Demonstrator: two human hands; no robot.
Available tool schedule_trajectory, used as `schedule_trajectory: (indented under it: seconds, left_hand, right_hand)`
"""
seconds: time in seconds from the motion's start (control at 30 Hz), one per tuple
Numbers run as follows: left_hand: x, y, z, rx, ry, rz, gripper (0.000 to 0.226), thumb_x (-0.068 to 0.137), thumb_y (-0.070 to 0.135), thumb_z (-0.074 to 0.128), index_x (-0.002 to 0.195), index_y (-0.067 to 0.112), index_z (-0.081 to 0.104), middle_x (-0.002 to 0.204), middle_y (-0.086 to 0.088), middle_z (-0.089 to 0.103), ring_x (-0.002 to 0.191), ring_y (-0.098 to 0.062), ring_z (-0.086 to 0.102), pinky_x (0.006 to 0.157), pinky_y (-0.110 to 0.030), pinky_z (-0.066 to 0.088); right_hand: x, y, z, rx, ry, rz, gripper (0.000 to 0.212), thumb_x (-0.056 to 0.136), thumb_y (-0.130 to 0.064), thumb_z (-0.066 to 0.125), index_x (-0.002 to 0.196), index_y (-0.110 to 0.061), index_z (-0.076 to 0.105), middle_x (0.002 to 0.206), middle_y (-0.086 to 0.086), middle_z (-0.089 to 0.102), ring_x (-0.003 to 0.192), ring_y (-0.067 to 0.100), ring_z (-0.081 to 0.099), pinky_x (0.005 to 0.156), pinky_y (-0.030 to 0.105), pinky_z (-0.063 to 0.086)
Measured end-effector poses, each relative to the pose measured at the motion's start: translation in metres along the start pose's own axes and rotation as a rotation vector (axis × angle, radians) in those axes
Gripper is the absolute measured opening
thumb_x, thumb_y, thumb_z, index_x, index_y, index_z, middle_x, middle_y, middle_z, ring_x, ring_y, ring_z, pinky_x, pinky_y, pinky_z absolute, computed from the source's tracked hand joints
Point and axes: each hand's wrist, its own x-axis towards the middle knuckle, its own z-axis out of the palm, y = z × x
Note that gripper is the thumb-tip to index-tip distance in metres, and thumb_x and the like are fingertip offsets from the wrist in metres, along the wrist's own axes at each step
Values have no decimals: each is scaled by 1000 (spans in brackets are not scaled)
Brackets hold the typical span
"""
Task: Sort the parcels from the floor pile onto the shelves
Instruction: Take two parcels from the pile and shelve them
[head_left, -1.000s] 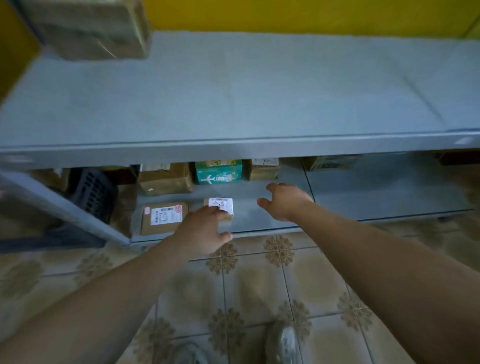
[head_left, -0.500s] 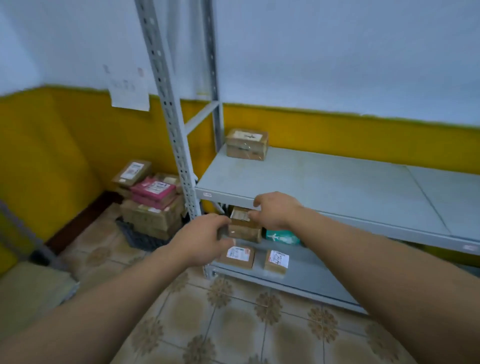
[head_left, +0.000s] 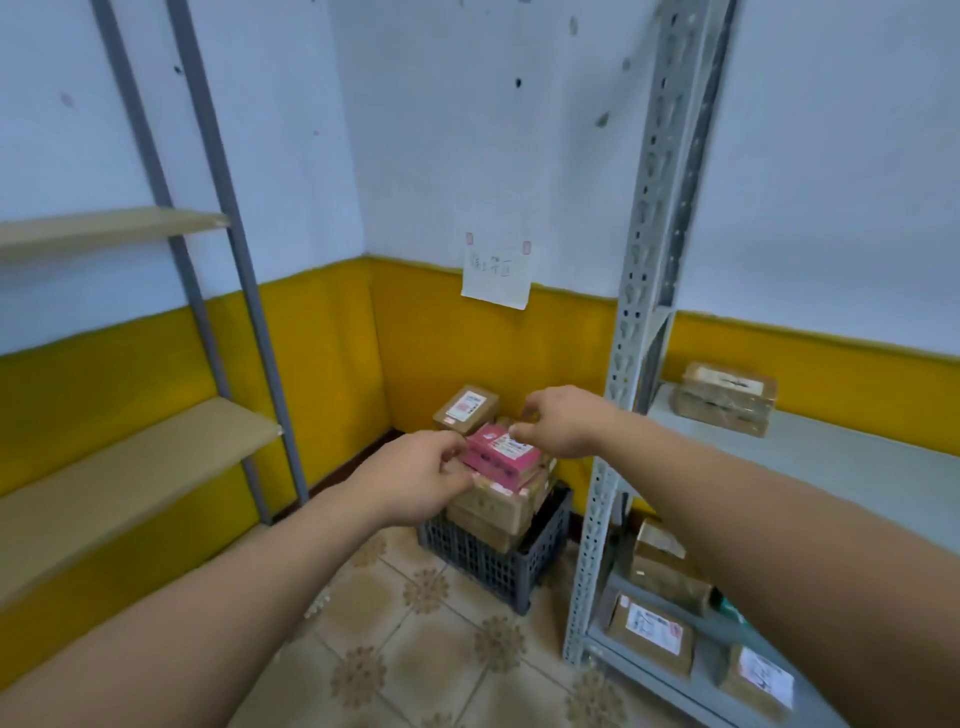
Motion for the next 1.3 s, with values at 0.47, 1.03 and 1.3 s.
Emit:
schedule_trajectory:
  seconds: [0.47, 1.03, 1.3]
  left_hand:
    - [146, -127, 4, -35, -132, -70, 58, 91, 48, 57, 142, 23, 44, 140, 0, 52, 122, -17, 52, 96, -32, 46]
    - [415, -237, 95, 110, -406, -51, 29, 92, 50, 53, 109, 29, 63, 75, 16, 53, 69, 1, 49, 56, -13, 29]
    - [559, -309, 165, 15, -717, -38, 32, 91, 45, 56, 119, 28, 58, 115, 6, 64, 98, -9, 58, 81, -27, 46]
  right_hand:
    - [185, -2, 39, 50, -43, 94, 42, 100, -49, 46, 127, -18, 58, 124, 4, 63, 106, 21, 58, 80, 32, 49]
    - [412, 142, 167, 367, -221, 469, 59, 95, -59, 51, 141, -23, 47, 134, 4, 60, 110, 22, 60, 89, 35, 50]
    - [490, 163, 219, 693, -211, 782, 42, 101, -39, 53, 135, -14, 50, 128, 6, 62, 91, 13, 60, 63, 16, 41]
